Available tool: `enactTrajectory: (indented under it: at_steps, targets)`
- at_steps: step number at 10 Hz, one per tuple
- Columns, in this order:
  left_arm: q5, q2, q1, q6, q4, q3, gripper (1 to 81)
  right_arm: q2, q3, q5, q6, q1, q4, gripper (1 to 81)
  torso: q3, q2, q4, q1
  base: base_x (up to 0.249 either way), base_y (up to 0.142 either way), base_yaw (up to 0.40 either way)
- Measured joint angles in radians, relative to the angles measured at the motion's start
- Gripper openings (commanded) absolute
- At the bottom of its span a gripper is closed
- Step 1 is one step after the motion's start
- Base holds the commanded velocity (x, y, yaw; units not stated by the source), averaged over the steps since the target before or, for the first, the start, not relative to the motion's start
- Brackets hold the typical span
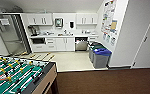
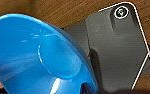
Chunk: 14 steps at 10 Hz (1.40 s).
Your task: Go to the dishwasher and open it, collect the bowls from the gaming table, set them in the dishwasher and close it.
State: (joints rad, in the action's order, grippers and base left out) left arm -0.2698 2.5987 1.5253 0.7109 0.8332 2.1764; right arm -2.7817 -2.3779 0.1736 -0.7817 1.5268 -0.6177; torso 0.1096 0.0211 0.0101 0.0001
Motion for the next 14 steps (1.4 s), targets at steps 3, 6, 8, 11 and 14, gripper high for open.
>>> enactTrajectory:
  at_steps: [3,6,8,11,14]
  targets:
    - [0.000,0.017,0.000,0.000,0.000,0.018,1.0,0.000,0.000,0.001,0.000,-0.003,0.000,1.0,0.000,0.000,0.000,0.000,0.134,0.000,0.000]
    - [0.000,0.025,0.004,0.000,0.000,0.037,1.0,0.000,0.000,-0.001,0.000,0.004,0.000,1.0,0.000,0.000,0.000,0.000,0.134,0.000,0.000]
    - [0.000,0.030,-0.001,0.000,0.000,0.038,1.0,0.000,0.000,0.000,0.000,-0.002,0.000,1.0,0.000,0.000,0.000,0.000,0.135,0.000,0.000]
    - [0.000,0.038,0.002,0.000,0.000,0.045,1.0,0.001,0.000,0.000,0.000,0.000,0.000,1.0,0.000,0.000,0.000,0.000,0.135,0.000,0.000]
    - [0.000,0.039,0.003,0.000,-0.001,0.049,1.0,0.000,0.000,0.000,0.000,0.002,0.000,1.0,0.000,0.000,0.000,0.000,0.137,0.000,0.000]
